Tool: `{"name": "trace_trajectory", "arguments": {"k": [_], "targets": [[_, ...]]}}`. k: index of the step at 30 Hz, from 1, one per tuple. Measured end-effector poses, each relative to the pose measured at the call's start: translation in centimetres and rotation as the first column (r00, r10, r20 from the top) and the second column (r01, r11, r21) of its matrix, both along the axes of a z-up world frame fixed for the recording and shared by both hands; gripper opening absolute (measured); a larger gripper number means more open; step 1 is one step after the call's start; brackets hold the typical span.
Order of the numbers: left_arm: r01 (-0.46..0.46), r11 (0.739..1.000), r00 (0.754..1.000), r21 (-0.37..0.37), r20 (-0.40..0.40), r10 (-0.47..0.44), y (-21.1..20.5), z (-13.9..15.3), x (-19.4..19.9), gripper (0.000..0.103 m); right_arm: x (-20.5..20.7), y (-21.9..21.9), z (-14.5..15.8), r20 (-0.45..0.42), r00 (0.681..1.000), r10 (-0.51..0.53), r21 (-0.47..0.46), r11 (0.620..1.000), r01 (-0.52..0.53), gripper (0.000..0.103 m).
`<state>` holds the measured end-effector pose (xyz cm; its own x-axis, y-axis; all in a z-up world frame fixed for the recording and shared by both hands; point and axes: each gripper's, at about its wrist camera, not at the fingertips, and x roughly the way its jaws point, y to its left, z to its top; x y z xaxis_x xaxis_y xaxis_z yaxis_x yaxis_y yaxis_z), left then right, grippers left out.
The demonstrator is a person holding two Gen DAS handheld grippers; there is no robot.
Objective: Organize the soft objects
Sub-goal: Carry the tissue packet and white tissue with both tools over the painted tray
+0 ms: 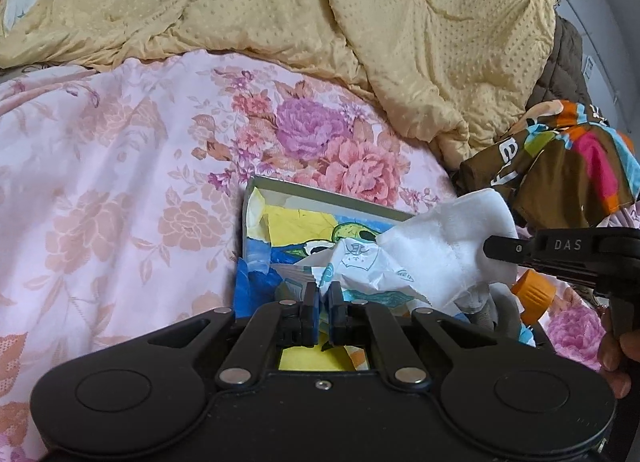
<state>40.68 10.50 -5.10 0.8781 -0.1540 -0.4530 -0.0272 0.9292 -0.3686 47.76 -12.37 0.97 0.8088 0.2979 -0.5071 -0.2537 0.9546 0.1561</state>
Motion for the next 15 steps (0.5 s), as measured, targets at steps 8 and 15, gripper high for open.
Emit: {"name": "trace_trajectory", "arguments": {"k": [8, 15], "targets": [[-0.014, 1.000, 0.999, 0.017, -0.029, 0.014, -0.5, -0.1, 1.0, 0.005, 0.9, -0.1, -0.4, -0.024, 1.000, -0.009, -0.011, 1.000, 0.009, 0.002], [-0.028, 1.000, 0.998, 0.005, -0.054, 0.029, -0.4, -0.1, 1.5, 0.008, 1.5, -0.6, -0.7, -0.057, 0.998, -0.024, 0.001, 1.000, 0.024, 0.004]]}}
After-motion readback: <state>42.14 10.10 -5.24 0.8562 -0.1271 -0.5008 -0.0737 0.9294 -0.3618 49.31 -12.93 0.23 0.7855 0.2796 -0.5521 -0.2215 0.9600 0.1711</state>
